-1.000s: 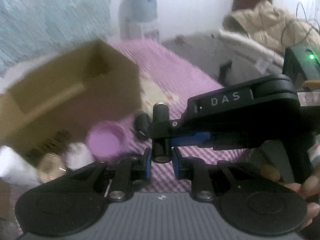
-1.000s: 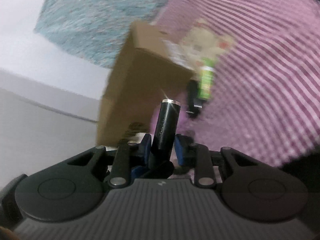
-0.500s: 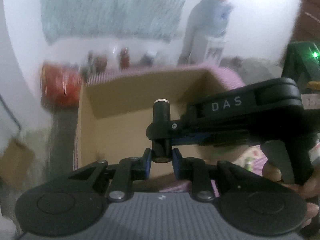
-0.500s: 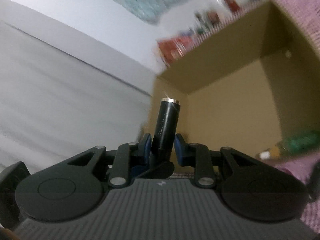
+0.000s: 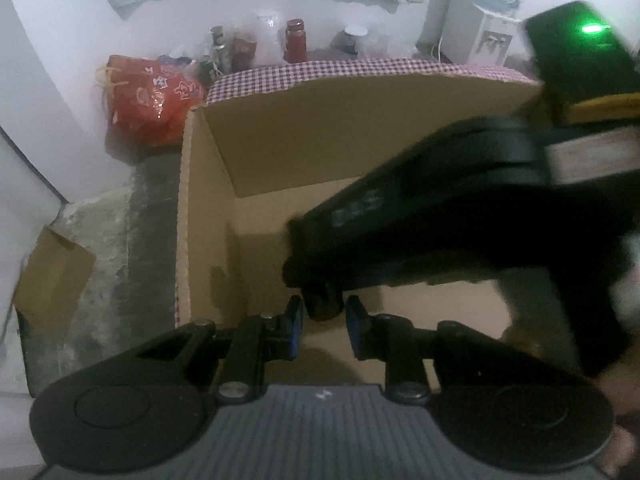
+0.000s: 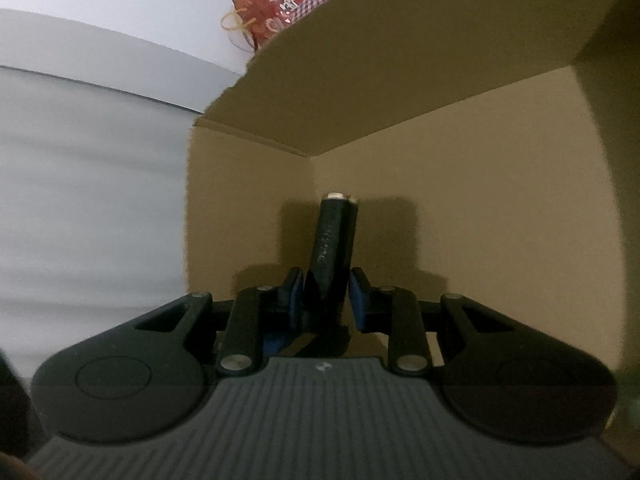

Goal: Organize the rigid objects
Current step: 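Carry the black tube into the cardboard box and open the right tool, then withdraw the open right tool from the box back over the table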

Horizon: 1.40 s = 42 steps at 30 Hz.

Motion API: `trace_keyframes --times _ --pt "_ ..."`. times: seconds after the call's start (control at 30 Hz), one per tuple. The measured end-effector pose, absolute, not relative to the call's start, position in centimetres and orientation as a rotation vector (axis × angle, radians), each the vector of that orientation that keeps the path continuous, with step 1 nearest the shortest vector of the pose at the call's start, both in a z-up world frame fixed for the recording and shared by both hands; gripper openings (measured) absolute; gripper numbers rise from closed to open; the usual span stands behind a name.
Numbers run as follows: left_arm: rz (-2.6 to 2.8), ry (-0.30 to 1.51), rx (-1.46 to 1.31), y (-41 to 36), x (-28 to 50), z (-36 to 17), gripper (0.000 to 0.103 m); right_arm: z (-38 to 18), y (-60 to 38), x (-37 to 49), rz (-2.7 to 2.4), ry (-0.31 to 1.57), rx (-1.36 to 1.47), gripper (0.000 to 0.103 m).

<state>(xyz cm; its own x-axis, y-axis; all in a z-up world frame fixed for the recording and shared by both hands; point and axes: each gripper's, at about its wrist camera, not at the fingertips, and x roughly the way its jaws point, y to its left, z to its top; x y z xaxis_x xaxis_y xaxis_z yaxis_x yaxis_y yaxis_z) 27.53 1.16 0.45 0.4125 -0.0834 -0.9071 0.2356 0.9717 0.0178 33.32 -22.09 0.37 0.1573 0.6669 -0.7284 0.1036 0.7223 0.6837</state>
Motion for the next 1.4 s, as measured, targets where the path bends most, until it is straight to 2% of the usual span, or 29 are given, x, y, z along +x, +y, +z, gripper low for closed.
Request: trace_keyframes --times 0.07,0.13,0.3,0.53,0.8,1.0,1.23,1.33,1.4 --pt "-0.193 1.11 0.158 1.2 27.1 1.2 0.038 0.1 -21.6 33.5 0.444 1.378 0.697 0.024" --pt "-0.181 1.083 0.165 1.2 26.5 1.8 0.039 -0.3 -21.8 34.0 0.467 1.39 0.728 0.026" --pt "-0.191 1.051 0.098 2.2 25.2 3.9 0.04 0.9 -23.1 32.9 0.49 1.355 0.797 0.044" --pt "-0.236 0.944 0.049 2.8 20.7 8.0 0.046 6.8 -29.0 28.4 0.561 1.222 0.895 0.045" --pt "-0.35 0.799 0.026 0.8 12.4 10.8 0.057 13.4 -40.3 17.0 0.64 0.993 0.955 0.047" --pt "-0.452 0.792 0.062 -3.3 7.9 7.4 0.062 12.4 -48.0 7.0 0.457 0.888 0.865 0.051" --pt "-0.563 0.841 0.147 -10.1 7.0 0.8 0.062 5.4 -50.9 2.6 0.205 0.908 0.875 0.051" --pt "-0.594 0.837 0.207 -13.3 7.6 -1.1 0.058 2.6 -50.3 4.3 0.184 0.915 0.903 0.049" --pt "-0.619 0.834 0.23 -15.0 8.3 -2.0 0.047 2.1 -50.2 5.4 0.168 0.913 0.885 0.045"
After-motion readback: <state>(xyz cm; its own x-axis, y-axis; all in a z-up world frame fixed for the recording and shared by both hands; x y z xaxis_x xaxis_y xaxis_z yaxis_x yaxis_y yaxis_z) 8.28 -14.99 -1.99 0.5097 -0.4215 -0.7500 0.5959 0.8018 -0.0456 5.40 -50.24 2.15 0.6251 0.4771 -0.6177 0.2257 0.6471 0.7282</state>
